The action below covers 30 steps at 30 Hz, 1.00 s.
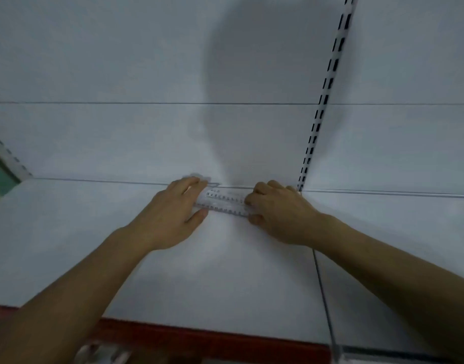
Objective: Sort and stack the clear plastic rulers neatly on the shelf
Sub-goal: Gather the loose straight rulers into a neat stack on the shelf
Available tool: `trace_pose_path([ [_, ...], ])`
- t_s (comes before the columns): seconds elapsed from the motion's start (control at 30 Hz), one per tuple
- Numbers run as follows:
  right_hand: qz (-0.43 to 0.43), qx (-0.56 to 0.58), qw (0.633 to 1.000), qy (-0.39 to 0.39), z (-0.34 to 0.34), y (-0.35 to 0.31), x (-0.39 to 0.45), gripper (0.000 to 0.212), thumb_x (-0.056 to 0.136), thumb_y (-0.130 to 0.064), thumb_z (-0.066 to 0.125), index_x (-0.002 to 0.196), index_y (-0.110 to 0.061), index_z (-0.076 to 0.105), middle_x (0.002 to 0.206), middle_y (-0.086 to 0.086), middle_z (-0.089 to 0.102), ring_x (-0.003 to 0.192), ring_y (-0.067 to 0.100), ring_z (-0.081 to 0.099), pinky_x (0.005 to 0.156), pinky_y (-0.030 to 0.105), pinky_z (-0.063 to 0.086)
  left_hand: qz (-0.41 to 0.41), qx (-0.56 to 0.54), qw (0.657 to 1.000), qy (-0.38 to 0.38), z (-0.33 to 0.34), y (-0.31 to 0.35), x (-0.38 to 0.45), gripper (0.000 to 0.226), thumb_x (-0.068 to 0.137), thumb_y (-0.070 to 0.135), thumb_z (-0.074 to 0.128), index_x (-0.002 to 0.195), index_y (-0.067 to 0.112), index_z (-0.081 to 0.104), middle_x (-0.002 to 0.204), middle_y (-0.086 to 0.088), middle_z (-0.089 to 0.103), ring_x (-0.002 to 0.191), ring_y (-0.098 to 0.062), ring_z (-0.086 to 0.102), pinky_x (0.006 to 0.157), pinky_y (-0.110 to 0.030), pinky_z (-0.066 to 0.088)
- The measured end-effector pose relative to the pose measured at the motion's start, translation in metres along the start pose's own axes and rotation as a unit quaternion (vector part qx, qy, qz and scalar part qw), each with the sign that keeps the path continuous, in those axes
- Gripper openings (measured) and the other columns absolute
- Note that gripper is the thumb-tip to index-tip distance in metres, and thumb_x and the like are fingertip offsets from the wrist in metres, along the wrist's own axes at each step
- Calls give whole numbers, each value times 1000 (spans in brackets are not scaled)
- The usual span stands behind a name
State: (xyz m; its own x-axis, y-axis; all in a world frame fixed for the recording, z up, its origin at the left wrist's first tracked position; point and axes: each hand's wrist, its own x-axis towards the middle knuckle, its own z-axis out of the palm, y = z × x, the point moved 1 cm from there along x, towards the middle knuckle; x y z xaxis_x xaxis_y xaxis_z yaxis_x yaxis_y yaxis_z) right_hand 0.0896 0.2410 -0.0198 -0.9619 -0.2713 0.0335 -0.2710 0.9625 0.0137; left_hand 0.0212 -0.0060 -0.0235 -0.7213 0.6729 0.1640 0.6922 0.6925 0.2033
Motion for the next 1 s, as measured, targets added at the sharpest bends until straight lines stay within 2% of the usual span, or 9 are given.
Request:
trace_pose_path([
  [0.13, 23, -35, 997, 67, 10, -12, 4, 22, 97, -27, 56, 110, -10, 65, 106, 9, 60, 96, 32, 58, 75, 47, 54, 81, -49, 992, 80, 8, -26, 25, 54, 98, 41, 40, 140, 10, 54, 135, -7, 55, 123, -21, 51, 108, -30, 38],
  [0.17, 39, -36, 995, 82, 13, -15, 3, 19, 95, -24, 60, 106, -9, 65, 103, 10, 60, 92, 33, 59, 71, 47, 55, 99, -65, 987, 108, 12, -29, 28, 49, 98, 36, 42, 135, 8, 58, 129, -8, 58, 118, -22, 53, 105, -29, 39],
  [0.23, 77, -25, 992, 101, 19, -21, 2, 16, 93, -20, 61, 105, -10, 64, 103, 9, 59, 92, 33, 57, 68, 47, 55, 126, -98, 978, 137, 19, -33, 33, 43, 97, 32, 46, 130, 9, 62, 122, -7, 60, 113, -24, 56, 101, -36, 44],
  [0.33, 95, -1, 985, 141, 20, -27, 1, 15, 95, -18, 52, 104, -11, 62, 101, 8, 59, 90, 33, 55, 68, 47, 52, 144, -138, 970, 138, 23, -38, 35, 44, 97, 33, 48, 132, 10, 62, 124, -5, 60, 116, -23, 55, 104, -36, 43],
  [0.43, 116, 14, 980, 161, 18, -20, 9, 26, 89, -19, 41, 98, -10, 64, 95, 10, 62, 86, 34, 57, 67, 47, 52, 155, -144, 971, 109, 27, -41, 33, 45, 97, 34, 47, 133, 13, 63, 126, -3, 62, 117, -22, 55, 105, -35, 42],
  [0.57, 136, 33, 973, 185, 26, -16, 12, 30, 85, -25, 40, 94, -11, 64, 93, 9, 63, 85, 35, 59, 68, 46, 52, 129, -166, 974, 87, 28, -44, 34, 48, 94, 41, 47, 132, 17, 64, 121, 3, 65, 111, -19, 57, 100, -39, 45],
  [0.73, 148, 102, 946, 269, 27, -21, 8, 10, 91, -12, 54, 92, -10, 63, 89, 8, 64, 83, 31, 57, 74, 45, 48, 134, -179, 970, 97, 25, -40, 31, 47, 94, 42, 47, 128, 17, 66, 115, 4, 66, 107, -16, 56, 96, -33, 45],
  [0.83, 138, 134, 930, 312, 20, -21, 4, 7, 95, -10, 59, 94, -8, 66, 92, 6, 66, 89, 27, 57, 80, 37, 46, 143, -177, 966, 121, 23, -37, 30, 38, 95, 39, 47, 112, 16, 71, 102, 3, 70, 94, -17, 59, 85, -33, 45],
  [1.0, 123, 149, 903, 383, 11, -24, -1, 8, 96, -12, 67, 104, -9, 68, 107, 2, 65, 103, 21, 59, 90, 28, 47, 128, -243, 954, 125, 14, -32, 27, 22, 100, 32, 45, 103, 23, 65, 85, 16, 72, 83, -3, 67, 78, -30, 52],
])
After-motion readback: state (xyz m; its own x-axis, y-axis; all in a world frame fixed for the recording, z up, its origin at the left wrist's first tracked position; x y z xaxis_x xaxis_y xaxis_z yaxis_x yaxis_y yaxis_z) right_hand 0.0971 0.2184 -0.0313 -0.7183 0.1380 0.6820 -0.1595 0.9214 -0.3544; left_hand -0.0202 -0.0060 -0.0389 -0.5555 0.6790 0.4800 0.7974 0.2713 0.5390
